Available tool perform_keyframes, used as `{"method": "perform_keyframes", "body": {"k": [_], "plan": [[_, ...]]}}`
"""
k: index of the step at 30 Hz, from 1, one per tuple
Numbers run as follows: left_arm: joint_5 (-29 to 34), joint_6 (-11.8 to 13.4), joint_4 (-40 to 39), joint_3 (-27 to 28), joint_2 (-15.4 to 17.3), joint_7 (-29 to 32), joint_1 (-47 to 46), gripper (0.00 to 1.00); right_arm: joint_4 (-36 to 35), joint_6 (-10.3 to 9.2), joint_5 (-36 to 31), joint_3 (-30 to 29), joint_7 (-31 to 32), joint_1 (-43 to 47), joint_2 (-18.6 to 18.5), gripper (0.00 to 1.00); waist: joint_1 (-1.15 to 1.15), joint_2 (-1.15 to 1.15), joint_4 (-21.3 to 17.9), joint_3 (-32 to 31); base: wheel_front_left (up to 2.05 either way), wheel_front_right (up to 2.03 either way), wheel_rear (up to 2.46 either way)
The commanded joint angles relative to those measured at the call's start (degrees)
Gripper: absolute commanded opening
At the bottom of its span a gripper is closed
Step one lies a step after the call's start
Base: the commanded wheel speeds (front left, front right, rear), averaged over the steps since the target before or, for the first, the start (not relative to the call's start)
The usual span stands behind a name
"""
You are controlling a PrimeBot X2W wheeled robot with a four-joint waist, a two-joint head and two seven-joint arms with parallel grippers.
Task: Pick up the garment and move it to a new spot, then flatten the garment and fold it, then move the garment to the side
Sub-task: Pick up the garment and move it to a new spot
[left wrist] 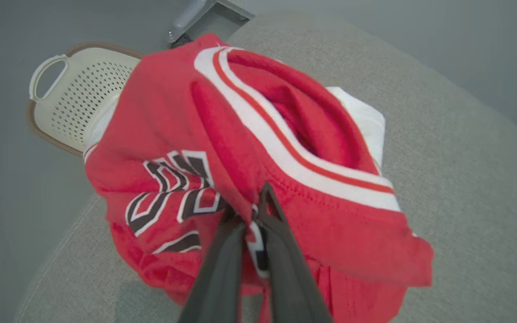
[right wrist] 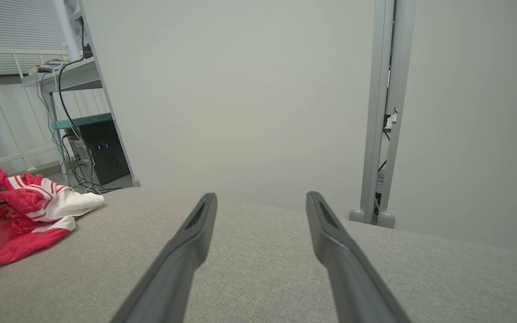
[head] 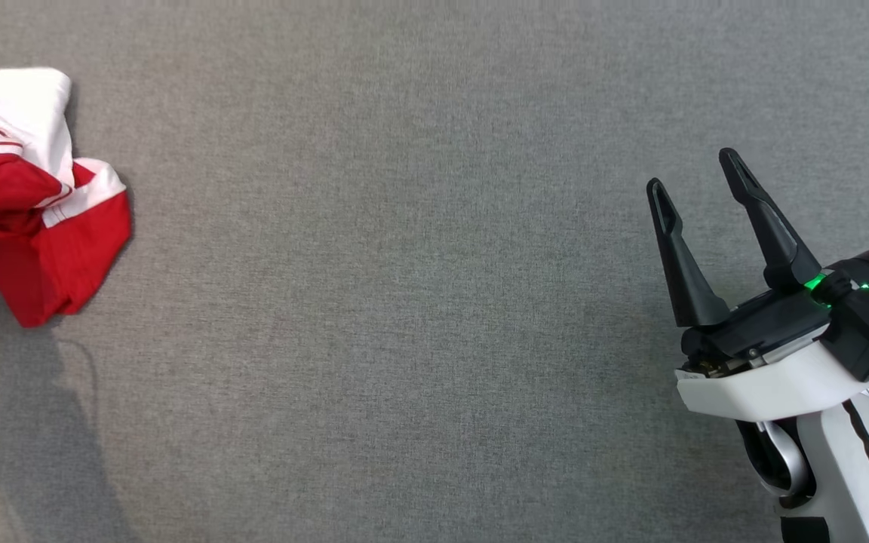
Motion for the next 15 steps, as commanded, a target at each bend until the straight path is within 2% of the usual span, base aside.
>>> {"method": "perform_keyframes", "body": {"k": [1, 6, 8, 11, 15], "plan": [[0.96, -0.77, -1.27, -0.88, 0.72, -0.79, -0.38, 0.00, 0.48, 0.01, 0.43, -0.17, -0.54, 0.20, -0.09, 1.00, 0.00, 0.00, 0.08, -1.71, 0.00, 0.00, 0.00], [3.07, -2.01, -4.68, -3.39, 1.93, -0.92, -0.51, 0.00, 1.62, 0.01, 0.88, -0.27, -0.71, 1.49, 0.76, 1.00, 0.00, 0.00, -0.52, -6.37, 0.00, 0.00, 0.00], [3.47, -1.88, -7.12, -4.37, 1.38, -0.55, -0.02, 0.00, 2.03, 0.01, 0.96, -0.65, -0.83, 2.30, 1.15, 1.00, 0.00, 0.00, -0.88, -8.44, 0.00, 0.00, 0.00], [3.46, -3.33, -9.97, -5.08, 2.20, -0.02, 0.54, 0.00, 2.58, 0.01, 1.21, -0.92, -0.94, 3.46, 1.90, 1.00, 0.00, 0.00, -1.62, -11.01, 0.00, 0.00, 0.00], [2.88, -5.36, -14.20, -6.72, 1.29, 0.58, 0.44, 0.00, 3.08, 0.01, 1.31, -1.19, -0.96, 4.99, 2.69, 1.00, 0.00, 0.00, -2.83, -13.99, 0.00, 0.00, 0.00]]}}
